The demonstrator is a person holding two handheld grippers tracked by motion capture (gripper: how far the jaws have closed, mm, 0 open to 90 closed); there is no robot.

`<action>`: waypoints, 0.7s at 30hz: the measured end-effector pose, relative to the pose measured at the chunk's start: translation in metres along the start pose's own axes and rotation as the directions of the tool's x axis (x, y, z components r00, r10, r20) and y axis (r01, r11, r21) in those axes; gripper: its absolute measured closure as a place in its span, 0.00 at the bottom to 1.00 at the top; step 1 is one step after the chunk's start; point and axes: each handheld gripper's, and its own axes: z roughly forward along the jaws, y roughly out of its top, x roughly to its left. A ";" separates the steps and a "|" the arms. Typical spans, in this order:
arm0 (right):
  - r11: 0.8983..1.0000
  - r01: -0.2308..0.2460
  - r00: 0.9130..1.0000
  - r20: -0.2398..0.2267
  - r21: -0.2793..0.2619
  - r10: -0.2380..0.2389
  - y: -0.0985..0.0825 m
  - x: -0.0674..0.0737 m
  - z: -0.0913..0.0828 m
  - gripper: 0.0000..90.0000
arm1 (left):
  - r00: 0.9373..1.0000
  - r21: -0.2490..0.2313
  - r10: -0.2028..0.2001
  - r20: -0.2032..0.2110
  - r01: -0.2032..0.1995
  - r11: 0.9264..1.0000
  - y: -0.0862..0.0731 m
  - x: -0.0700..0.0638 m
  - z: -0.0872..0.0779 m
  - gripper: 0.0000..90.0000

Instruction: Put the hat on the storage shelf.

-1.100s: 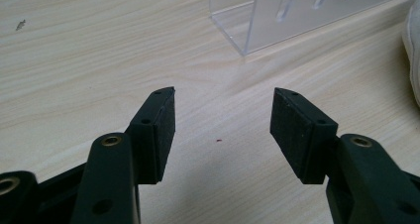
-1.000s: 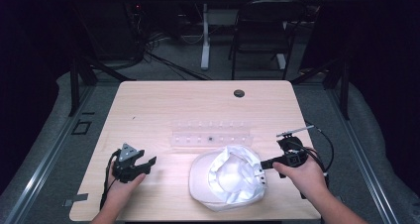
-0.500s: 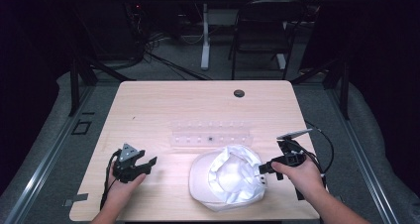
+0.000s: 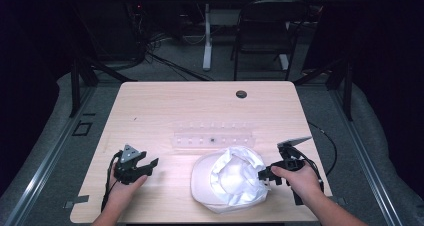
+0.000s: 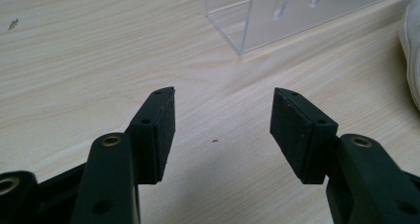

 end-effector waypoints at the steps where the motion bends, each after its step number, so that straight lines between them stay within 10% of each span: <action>1: 1.000 -0.009 1.000 -0.003 -0.012 0.009 -0.001 0.001 0.003 0.60 | 1.000 0.001 0.003 0.001 -0.003 1.000 0.000 0.000 0.000 0.48; 21: 1.000 -0.020 1.000 -0.003 -0.011 0.020 0.001 0.006 0.008 0.82 | 1.000 0.003 0.008 0.001 -0.008 1.000 0.000 0.000 0.001 0.48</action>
